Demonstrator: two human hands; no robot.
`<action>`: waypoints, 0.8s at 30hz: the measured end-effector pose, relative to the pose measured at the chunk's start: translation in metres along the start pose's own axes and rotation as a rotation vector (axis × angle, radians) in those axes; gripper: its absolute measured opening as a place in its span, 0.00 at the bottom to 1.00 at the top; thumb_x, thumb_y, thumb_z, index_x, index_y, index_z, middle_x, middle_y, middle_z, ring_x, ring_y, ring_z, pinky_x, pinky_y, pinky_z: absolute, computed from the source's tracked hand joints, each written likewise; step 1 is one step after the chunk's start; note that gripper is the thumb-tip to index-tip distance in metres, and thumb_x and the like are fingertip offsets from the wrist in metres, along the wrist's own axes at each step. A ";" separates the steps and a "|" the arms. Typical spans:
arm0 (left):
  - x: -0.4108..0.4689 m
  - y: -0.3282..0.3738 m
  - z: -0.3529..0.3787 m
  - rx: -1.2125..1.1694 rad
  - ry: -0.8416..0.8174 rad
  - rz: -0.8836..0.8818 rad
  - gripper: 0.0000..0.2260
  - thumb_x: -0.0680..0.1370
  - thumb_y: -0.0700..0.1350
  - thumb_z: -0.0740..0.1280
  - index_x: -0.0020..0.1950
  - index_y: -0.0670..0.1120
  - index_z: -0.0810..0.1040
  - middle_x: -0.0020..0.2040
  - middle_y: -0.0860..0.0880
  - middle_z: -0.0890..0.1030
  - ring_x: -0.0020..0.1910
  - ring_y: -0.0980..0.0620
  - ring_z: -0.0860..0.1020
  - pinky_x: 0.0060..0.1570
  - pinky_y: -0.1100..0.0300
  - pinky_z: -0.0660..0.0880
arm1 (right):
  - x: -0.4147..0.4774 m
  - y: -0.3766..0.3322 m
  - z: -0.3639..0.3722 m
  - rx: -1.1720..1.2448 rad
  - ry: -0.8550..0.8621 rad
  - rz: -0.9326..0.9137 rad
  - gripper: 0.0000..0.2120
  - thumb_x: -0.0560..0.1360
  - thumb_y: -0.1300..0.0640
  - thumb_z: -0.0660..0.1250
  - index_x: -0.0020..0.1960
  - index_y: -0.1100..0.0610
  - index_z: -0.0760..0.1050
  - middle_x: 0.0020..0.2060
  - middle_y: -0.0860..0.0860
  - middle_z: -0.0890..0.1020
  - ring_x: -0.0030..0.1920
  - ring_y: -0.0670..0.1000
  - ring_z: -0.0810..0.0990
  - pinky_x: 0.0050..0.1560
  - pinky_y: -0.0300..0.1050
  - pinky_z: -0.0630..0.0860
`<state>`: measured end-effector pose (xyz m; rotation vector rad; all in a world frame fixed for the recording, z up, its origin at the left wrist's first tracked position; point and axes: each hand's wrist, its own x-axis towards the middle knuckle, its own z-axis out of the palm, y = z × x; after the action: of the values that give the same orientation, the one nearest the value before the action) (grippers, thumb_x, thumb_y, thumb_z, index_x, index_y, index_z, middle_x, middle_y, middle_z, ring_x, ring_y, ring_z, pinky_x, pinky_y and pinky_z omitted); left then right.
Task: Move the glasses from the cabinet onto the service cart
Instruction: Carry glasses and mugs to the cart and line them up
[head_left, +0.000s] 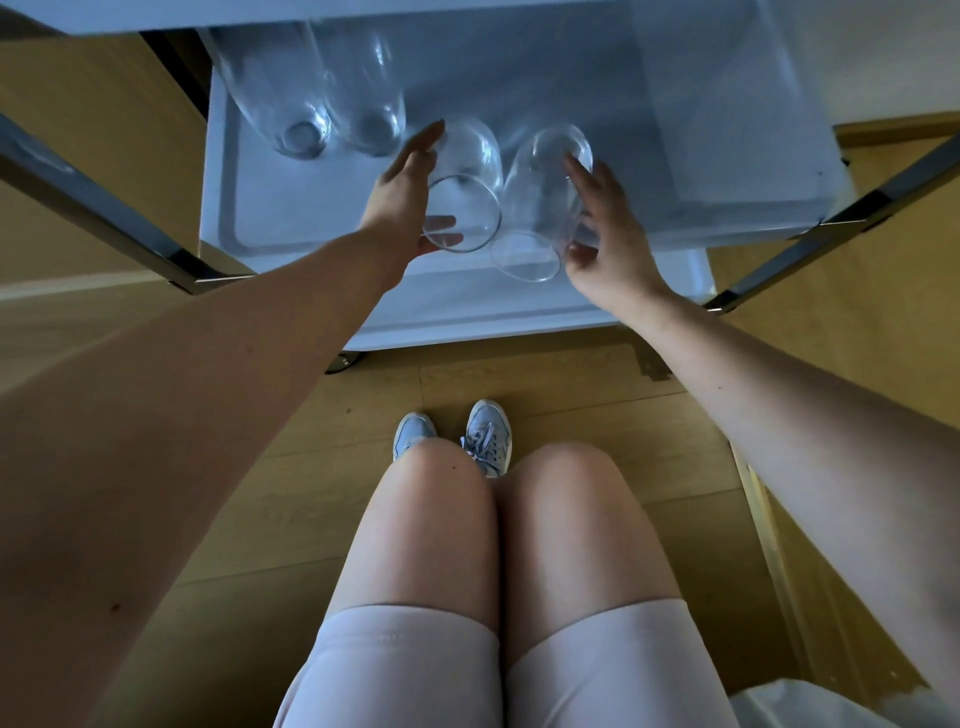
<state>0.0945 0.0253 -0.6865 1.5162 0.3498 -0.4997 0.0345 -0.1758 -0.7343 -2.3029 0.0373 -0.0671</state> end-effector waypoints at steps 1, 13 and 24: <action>0.000 0.000 -0.001 -0.011 0.007 -0.002 0.11 0.81 0.55 0.58 0.62 0.62 0.72 0.70 0.54 0.69 0.51 0.43 0.80 0.50 0.50 0.80 | -0.002 0.001 -0.001 -0.020 -0.015 -0.036 0.40 0.72 0.69 0.65 0.75 0.42 0.54 0.76 0.56 0.50 0.68 0.53 0.70 0.54 0.34 0.76; 0.002 -0.001 -0.007 -0.144 0.056 -0.020 0.10 0.78 0.57 0.63 0.58 0.59 0.77 0.67 0.52 0.73 0.44 0.45 0.83 0.48 0.47 0.81 | 0.003 0.005 -0.002 -0.350 -0.073 -0.374 0.43 0.65 0.47 0.76 0.73 0.41 0.57 0.77 0.56 0.51 0.76 0.62 0.47 0.70 0.67 0.59; 0.006 0.006 0.001 -0.133 0.084 -0.016 0.07 0.79 0.55 0.63 0.55 0.58 0.76 0.65 0.52 0.74 0.42 0.46 0.82 0.45 0.47 0.81 | 0.021 -0.011 -0.005 0.119 0.428 -0.160 0.39 0.67 0.42 0.75 0.67 0.64 0.66 0.65 0.57 0.73 0.67 0.53 0.71 0.67 0.37 0.67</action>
<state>0.1024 0.0239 -0.6845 1.4090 0.4525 -0.4175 0.0557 -0.1728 -0.7224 -2.1307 0.0666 -0.6261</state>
